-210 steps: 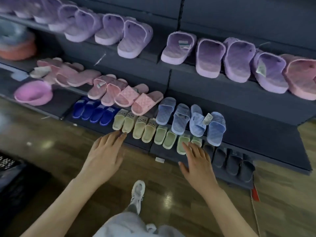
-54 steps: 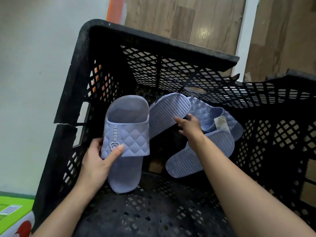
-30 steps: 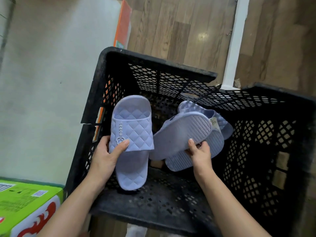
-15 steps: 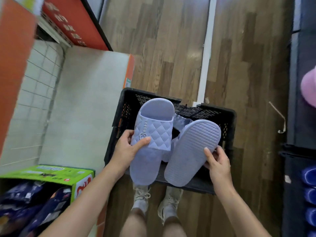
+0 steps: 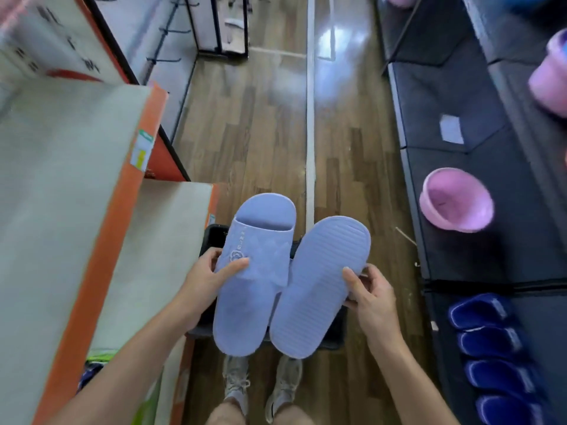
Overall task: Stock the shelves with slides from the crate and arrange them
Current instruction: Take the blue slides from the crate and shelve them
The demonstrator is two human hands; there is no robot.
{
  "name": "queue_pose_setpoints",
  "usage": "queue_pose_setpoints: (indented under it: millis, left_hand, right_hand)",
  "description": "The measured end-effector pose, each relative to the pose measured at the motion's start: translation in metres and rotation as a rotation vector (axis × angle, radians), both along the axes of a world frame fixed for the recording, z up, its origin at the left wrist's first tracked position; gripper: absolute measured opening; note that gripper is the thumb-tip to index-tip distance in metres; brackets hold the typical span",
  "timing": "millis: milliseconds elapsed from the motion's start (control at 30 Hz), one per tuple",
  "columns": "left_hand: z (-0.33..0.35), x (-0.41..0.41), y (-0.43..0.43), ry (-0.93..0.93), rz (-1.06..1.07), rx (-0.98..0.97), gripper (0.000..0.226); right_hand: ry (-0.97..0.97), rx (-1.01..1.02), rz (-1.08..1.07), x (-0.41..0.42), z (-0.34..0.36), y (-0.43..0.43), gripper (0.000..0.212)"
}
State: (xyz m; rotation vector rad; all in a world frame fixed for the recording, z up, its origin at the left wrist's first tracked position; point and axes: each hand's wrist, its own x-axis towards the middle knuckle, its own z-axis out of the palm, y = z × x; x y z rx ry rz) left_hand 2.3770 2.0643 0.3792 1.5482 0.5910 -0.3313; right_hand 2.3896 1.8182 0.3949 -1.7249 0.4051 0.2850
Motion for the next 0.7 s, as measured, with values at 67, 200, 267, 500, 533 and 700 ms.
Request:
queue_pose_setpoints:
  millis: [67, 200, 267, 500, 533, 700]
  left_hand:
    - [0.030, -0.006, -0.003, -0.017, -0.034, -0.004, 0.075]
    - [0.084, -0.017, -0.014, -0.071, -0.082, -0.026, 0.074]
    - [0.105, -0.022, -0.020, -0.094, -0.089, -0.019, 0.072]
    - [0.153, -0.025, -0.046, -0.152, -0.161, 0.040, 0.074]
    - [0.158, -0.023, -0.050, -0.165, -0.181, 0.050, 0.075]
    - [0.180, -0.002, -0.080, -0.252, -0.278, 0.054, 0.078]
  right_hand:
    - [-0.026, 0.002, 0.007, -0.007, 0.026, -0.005, 0.017]
    - [-0.097, 0.010, 0.020, -0.022, 0.070, -0.021, 0.024]
    - [-0.111, 0.008, 0.020, -0.031, 0.088, -0.031, 0.034]
    - [-0.138, -0.046, -0.039, -0.051, 0.129, -0.076, 0.046]
    - [-0.147, -0.050, -0.050, -0.052, 0.134, -0.083, 0.039]
    - [-0.204, -0.092, -0.123, -0.055, 0.157, -0.114, 0.037]
